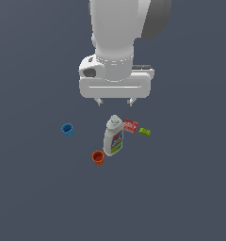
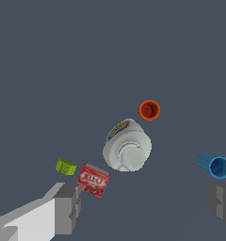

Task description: Pick up a designated object from a clutter of objects.

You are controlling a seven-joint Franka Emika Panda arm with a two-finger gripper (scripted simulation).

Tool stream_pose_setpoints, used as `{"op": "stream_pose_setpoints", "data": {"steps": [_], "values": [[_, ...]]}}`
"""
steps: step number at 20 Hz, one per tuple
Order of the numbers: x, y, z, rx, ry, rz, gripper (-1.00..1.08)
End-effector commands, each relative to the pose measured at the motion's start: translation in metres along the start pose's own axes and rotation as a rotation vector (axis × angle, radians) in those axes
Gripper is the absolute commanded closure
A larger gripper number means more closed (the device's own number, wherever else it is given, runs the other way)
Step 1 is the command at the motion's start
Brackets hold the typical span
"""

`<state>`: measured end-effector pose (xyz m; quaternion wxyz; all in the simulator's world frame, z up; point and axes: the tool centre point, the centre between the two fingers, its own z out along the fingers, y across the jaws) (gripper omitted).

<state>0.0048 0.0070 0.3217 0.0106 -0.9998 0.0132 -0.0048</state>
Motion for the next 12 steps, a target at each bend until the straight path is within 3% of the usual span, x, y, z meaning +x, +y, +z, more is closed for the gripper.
{"op": "stream_pose_setpoints", "data": {"steps": [1,12], "values": [[0.000,0.000,0.000,0.000,0.000,0.000,-0.92],[0.004,-0.036,0.000,0.004,0.012,-0.058,-0.92]]}}
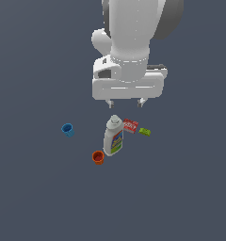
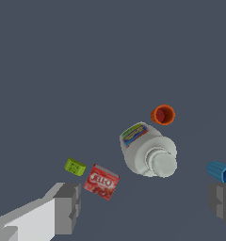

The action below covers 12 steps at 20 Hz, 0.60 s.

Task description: Pick up a designated object from a clutter of objects.

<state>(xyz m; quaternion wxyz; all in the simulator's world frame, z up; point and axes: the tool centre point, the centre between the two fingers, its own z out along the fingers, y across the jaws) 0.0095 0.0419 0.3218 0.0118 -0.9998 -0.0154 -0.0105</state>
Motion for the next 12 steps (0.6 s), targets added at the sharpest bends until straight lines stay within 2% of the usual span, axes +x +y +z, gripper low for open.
{"op": "stream_pose_setpoints", "data": {"steps": [1,6,12], "values": [[0.000,-0.001,0.000,0.000,0.001,0.000,-0.92],[0.000,-0.004,0.009,-0.005,0.000,-0.031,-0.92],[0.000,-0.017,0.038,-0.019,-0.004,-0.137,-0.92]]}}
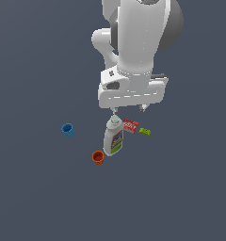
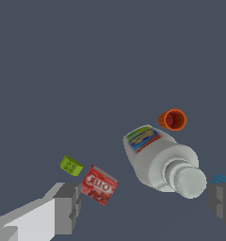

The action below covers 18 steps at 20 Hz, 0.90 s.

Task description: Pick up a designated object from a clutter of objects.

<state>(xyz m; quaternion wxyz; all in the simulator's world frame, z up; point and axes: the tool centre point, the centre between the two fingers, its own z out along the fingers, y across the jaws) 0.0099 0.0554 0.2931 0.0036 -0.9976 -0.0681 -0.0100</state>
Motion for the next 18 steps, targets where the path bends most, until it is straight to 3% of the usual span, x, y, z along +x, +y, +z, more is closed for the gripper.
{"op": "stream_pose_setpoints", "data": {"steps": [1,9,18], "values": [[0.000,-0.007,0.015,-0.007,-0.003,-0.057,-0.92],[-0.010,-0.046,0.088,-0.029,-0.014,-0.341,-0.92],[-0.043,-0.100,0.173,-0.025,-0.024,-0.725,-0.92]]}}
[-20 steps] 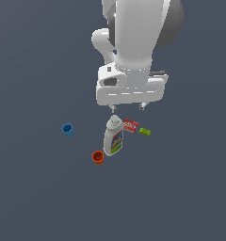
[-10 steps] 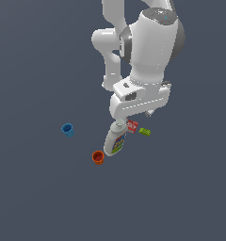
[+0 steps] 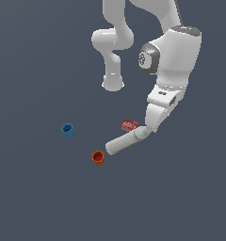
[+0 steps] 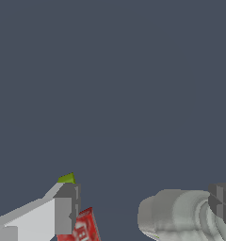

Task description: Pick up a designated object from a clutter of objects.

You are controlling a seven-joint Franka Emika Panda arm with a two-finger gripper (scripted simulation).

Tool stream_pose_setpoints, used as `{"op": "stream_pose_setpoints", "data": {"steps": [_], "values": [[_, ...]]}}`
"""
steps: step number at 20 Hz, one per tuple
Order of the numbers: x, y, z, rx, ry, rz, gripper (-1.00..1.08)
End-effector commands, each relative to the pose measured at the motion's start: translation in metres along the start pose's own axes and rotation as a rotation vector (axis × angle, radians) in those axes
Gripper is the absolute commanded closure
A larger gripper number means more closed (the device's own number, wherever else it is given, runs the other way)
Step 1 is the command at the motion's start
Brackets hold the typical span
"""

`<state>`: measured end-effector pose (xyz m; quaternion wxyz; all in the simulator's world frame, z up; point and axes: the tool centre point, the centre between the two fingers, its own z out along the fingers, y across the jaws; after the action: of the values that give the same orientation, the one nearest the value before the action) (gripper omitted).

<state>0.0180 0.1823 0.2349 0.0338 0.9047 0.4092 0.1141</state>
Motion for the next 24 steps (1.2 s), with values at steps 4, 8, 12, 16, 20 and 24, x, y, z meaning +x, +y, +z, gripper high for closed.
{"op": "stream_pose_setpoints", "data": {"steps": [4,8,12,16,20,24], "values": [[-0.088,-0.069,0.118,0.153,-0.177,-0.141,-0.92],[-0.092,-0.090,0.132,0.169,-0.166,-0.232,-0.92],[-0.095,-0.103,0.140,0.179,-0.158,-0.286,-0.92],[-0.096,-0.107,0.143,0.182,-0.155,-0.304,-0.92],[-0.093,-0.111,0.144,0.183,-0.153,-0.308,-0.92],[-0.096,-0.112,0.155,0.183,-0.153,-0.307,-0.92]]}}
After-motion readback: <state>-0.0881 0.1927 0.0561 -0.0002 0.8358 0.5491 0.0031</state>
